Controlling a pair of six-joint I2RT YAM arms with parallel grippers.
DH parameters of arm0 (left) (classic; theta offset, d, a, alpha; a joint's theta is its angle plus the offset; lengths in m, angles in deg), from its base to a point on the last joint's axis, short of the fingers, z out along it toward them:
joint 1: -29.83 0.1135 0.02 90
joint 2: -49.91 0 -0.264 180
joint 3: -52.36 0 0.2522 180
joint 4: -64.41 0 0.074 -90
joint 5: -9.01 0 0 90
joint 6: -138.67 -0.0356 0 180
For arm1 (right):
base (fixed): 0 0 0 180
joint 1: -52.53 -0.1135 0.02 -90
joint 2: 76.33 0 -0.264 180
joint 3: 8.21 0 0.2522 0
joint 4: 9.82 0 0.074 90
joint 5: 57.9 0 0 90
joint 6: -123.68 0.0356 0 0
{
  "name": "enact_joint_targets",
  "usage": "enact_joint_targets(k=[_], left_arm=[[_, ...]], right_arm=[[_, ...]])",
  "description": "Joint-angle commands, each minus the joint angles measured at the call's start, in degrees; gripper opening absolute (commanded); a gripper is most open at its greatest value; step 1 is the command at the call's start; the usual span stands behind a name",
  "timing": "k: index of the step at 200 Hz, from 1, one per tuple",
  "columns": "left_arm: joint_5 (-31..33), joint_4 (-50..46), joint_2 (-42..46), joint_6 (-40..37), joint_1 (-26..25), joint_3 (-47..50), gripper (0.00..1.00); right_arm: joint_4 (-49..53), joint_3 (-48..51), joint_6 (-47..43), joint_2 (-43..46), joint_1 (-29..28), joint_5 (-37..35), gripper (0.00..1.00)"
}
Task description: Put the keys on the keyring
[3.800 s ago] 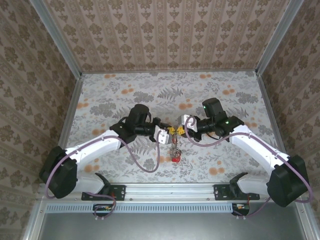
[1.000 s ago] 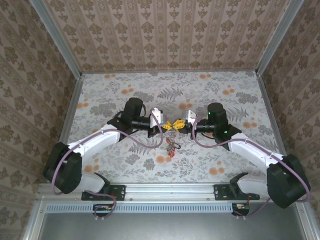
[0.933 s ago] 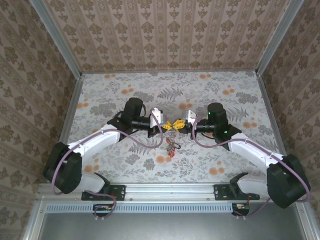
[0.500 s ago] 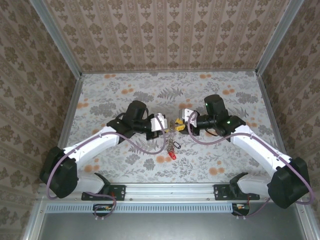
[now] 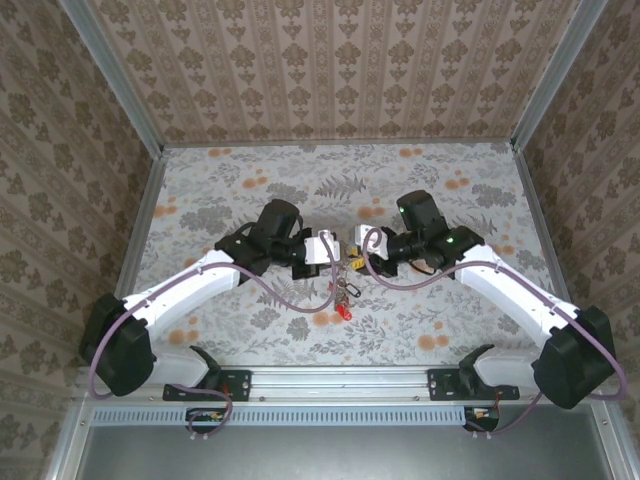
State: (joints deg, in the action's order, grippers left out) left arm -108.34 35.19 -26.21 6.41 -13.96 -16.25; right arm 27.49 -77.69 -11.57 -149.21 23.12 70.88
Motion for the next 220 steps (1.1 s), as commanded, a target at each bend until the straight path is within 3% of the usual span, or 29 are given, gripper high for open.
enact_joint_targets(k=[1,49,93,179,220], left_arm=[[-1.49,-0.19,1.12,-1.71,-0.14,-2.87,0.00],[-2.87,1.26,3.22,-3.48,-0.21,-0.89,0.00],[-3.42,2.30,4.13,-4.30,-0.22,-0.67,0.00],[-4.02,4.26,4.33,-2.23,-0.22,0.08,0.00],[-4.01,4.06,3.79,-1.78,-0.41,-0.26,0.00]], right_arm=[[-1.45,-0.24,-0.05,-0.82,-1.15,-3.12,0.24],[-9.41,3.74,0.30,1.19,-0.68,-6.57,0.20],[-7.55,3.72,-3.33,0.13,-1.30,-2.72,0.24],[-13.03,5.85,-1.35,1.51,-3.20,-4.71,0.23],[-13.61,6.15,0.29,1.16,-3.64,-3.54,0.12]])
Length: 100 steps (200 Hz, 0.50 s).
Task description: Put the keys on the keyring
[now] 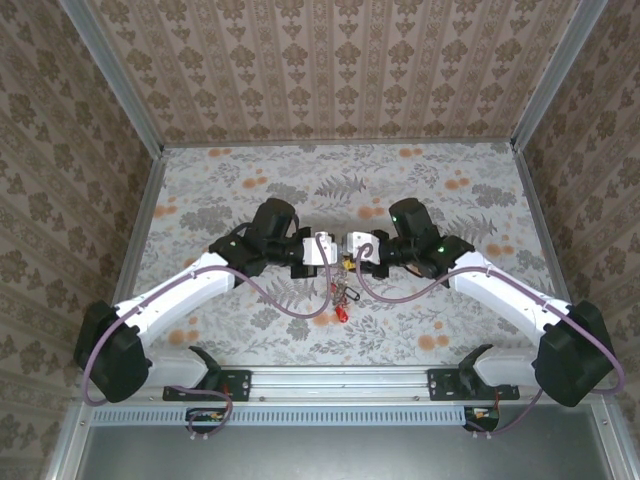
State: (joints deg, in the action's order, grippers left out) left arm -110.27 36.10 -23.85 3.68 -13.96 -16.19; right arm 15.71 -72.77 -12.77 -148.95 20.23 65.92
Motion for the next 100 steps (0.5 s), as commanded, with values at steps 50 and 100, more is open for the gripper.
enact_joint_targets(k=[50,100], left_arm=[[-2.19,3.08,2.43,4.11,0.39,0.51,0.03],[-6.08,8.27,5.82,10.22,3.24,6.67,0.24]], right_arm=[[-13.90,6.54,7.74,2.50,-0.66,1.52,0.00],[-33.17,14.43,17.71,4.11,-0.49,1.60,0.00]])
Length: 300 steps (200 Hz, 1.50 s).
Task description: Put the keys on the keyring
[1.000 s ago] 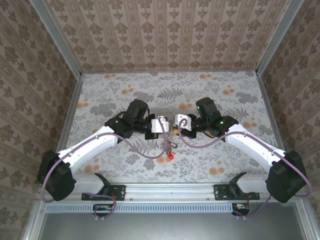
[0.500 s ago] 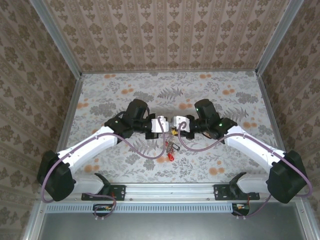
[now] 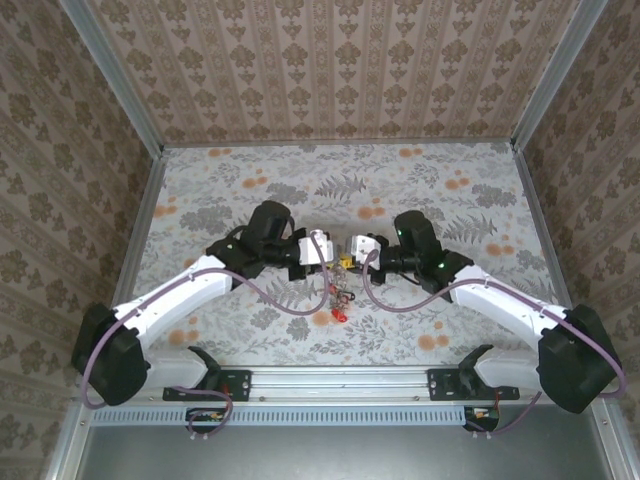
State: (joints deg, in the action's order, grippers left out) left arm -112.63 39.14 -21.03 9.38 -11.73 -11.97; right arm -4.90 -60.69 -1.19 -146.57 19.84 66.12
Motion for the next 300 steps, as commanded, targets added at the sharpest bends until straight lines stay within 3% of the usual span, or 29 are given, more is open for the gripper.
enact_joint_targets(k=[1,43,78,132,275,300], left_arm=[[-3.75,5.34,3.04,4.59,1.11,2.56,0.24],[-4.25,5.88,3.10,4.88,1.83,2.64,0.24],[-8.96,7.39,2.77,5.71,2.36,2.40,0.21],[-11.33,4.40,1.44,5.08,2.93,1.92,0.20],[-6.36,7.26,-0.43,6.71,3.25,2.29,0.23],[-7.40,7.73,-0.43,6.54,3.21,2.37,0.18]], right_arm=[[-12.67,2.47,6.17,1.70,-0.10,1.49,0.00],[-19.88,5.31,8.68,1.94,-0.10,3.22,0.00],[-20.96,5.96,8.84,2.21,-0.10,4.09,0.00],[-22.58,6.37,9.17,2.83,-0.10,3.64,0.00],[-20.27,4.44,6.40,2.16,-0.80,7.40,0.00],[-21.11,4.46,6.54,2.04,-0.90,6.70,0.00]])
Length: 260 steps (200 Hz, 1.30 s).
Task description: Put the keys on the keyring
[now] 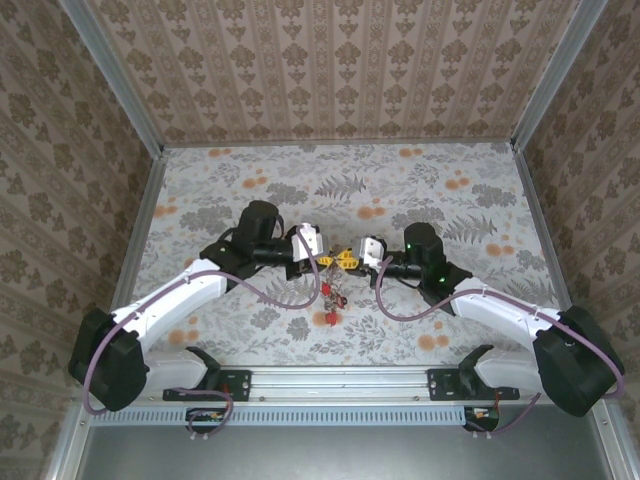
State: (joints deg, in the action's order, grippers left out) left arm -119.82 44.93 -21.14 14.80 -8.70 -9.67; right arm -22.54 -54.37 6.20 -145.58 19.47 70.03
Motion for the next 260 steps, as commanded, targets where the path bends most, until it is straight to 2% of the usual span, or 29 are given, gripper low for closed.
enact_joint_targets(k=[1,32,40,49,70,85,108,127,165,188,203,215,238,260], left_arm=[[-0.24,1.94,-0.37,1.06,0.19,0.09,0.17],[-2.03,1.61,-0.32,-0.33,0.16,0.76,0.13],[-2.38,1.43,-0.23,-0.73,0.12,0.77,0.09],[-2.61,1.12,-0.07,-1.08,0.16,0.69,0.00],[-1.82,0.46,0.50,-2.12,0.07,0.62,0.00],[0.64,0.03,1.27,-2.60,0.03,0.68,0.00],[6.03,-1.58,2.65,-4.01,-0.30,0.58,0.00],[9.56,-4.96,2.88,-4.41,-1.02,-1.30,0.00],[12.56,-9.45,2.59,-5.45,-2.96,-4.15,0.00],[14.53,-10.26,2.06,-6.38,-4.19,-4.72,0.00],[14.36,-9.73,1.93,-6.47,-4.62,-4.76,0.00],[13.93,-9.22,1.80,-6.56,-4.94,-4.81,0.00],[12.93,-8.96,1.27,-6.18,-5.24,-5.36,0.00],[12.64,-8.77,1.00,-5.77,-5.25,-5.83,0.00]], right_arm=[[-3.53,-1.82,-0.83,1.05,-0.52,2.78,0.00],[-4.27,-1.79,-0.42,0.90,-0.53,2.83,0.00],[-4.41,-1.73,-0.38,0.92,-0.49,2.83,0.00],[-4.22,-1.72,-0.41,0.87,-0.48,2.74,0.00],[-0.84,-2.11,-1.68,1.04,-0.43,3.20,0.00],[6.87,-3.29,-6.03,1.85,-0.45,3.65,0.09],[18.77,-5.28,-13.77,3.78,-0.38,1.94,0.16],[29.00,-8.14,-18.47,4.71,0.14,1.85,0.27],[41.16,-13.67,-21.80,5.28,1.43,1.48,0.31],[41.70,-15.95,-19.62,3.90,1.42,1.94,0.31],[38.87,-16.68,-14.59,2.25,1.42,-0.05,0.19],[37.46,-17.52,-11.99,0.56,1.42,-1.27,0.16],[35.82,-18.65,-10.34,-2.30,1.11,-0.63,0.17],[33.98,-18.49,-9.01,-4.02,0.89,-1.11,0.25]])
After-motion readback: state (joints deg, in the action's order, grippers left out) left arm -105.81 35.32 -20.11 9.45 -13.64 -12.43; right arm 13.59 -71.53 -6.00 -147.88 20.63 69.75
